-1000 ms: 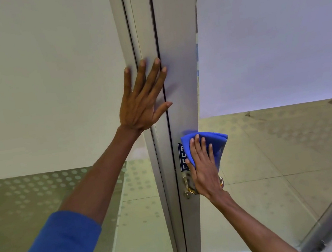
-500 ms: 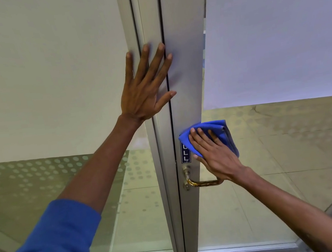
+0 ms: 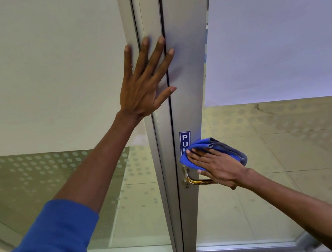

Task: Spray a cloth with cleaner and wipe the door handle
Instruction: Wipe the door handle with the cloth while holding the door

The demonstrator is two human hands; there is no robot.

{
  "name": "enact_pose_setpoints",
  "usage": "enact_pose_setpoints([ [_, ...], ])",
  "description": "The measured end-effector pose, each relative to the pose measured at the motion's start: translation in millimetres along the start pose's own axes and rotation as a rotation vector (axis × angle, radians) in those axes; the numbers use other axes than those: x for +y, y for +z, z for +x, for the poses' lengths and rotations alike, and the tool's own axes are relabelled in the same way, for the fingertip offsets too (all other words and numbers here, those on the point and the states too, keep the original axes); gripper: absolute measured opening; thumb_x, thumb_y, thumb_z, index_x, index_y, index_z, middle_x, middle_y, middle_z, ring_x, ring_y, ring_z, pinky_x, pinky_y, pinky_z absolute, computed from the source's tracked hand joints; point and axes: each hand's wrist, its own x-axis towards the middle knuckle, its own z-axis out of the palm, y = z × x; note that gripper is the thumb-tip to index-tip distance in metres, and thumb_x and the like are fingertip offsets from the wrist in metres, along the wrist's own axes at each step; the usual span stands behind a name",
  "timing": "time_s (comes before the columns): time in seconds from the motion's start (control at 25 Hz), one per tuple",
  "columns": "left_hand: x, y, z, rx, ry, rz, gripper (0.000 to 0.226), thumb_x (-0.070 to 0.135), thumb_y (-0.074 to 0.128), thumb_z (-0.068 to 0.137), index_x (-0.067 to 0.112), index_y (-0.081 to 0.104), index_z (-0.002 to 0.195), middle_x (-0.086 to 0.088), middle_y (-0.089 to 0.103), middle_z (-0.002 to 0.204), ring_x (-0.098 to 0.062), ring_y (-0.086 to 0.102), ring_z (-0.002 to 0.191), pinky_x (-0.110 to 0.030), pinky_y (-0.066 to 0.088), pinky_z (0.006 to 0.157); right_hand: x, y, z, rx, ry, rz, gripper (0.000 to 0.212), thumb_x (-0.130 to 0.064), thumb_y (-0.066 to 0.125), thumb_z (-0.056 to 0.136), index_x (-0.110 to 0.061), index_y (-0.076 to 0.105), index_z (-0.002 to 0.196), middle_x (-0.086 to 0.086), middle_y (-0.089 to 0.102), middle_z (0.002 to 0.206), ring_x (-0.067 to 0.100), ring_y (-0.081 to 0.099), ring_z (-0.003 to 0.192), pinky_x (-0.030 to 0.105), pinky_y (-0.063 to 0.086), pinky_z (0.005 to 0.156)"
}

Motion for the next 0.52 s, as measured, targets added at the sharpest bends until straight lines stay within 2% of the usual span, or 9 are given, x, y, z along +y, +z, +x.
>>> enact_pose_setpoints([
  [0.16, -0.9, 2.1, -0.3, 0.007, 0.004, -0.003, 0.079, 0.069, 0.026, 0.101, 0.026, 0.009, 0.165, -0.012, 0.026, 0.168, -0.025, -0.004, 0.159, -0.059, -0.005, 0.127, -1.7, 12.0, -0.1, -0.063, -0.025, 0.171, 0.059, -0.055, 0.01, 0.109, -0.034, 0.0, 0.163, -0.021, -0.002, 0.17, -0.013, -0.02, 0.15, 0.022, -0.013, 0.123],
  [0.24, -1.1, 2.0, 0.7, 0.008, 0.005, 0.01, 0.079, 0.069, 0.027, 0.101, 0.026, 0.009, 0.165, -0.013, 0.026, 0.168, -0.033, 0.0, 0.161, -0.059, -0.006, 0.127, -0.9, 13.6, 1.2, -0.089, -0.039, 0.273, 0.058, -0.056, 0.013, 0.11, -0.036, 0.003, 0.163, -0.025, -0.003, 0.17, -0.012, -0.016, 0.152, 0.021, -0.01, 0.123],
  [0.36, -1.1, 1.8, 1.2, 0.003, 0.002, 0.003, 0.08, 0.069, 0.029, 0.101, 0.024, 0.014, 0.165, -0.014, 0.03, 0.167, -0.039, 0.013, 0.156, -0.058, -0.006, 0.127, -3.5, 18.3, 0.0, -0.159, -0.03, 0.446, 0.056, -0.054, 0.018, 0.111, -0.037, 0.01, 0.163, -0.03, -0.002, 0.168, -0.014, -0.012, 0.152, 0.022, -0.005, 0.124],
  [0.52, -0.1, -0.6, 2.2, -0.011, 0.0, 0.004, 0.078, 0.069, 0.03, 0.101, 0.023, 0.024, 0.163, -0.015, 0.034, 0.166, -0.04, 0.017, 0.154, -0.057, -0.007, 0.127, -14.4, 28.1, -1.7, -0.237, 0.043, 0.785, 0.049, -0.05, 0.026, 0.11, -0.047, 0.014, 0.158, -0.047, 0.002, 0.158, -0.02, -0.005, 0.149, 0.024, -0.001, 0.125],
])
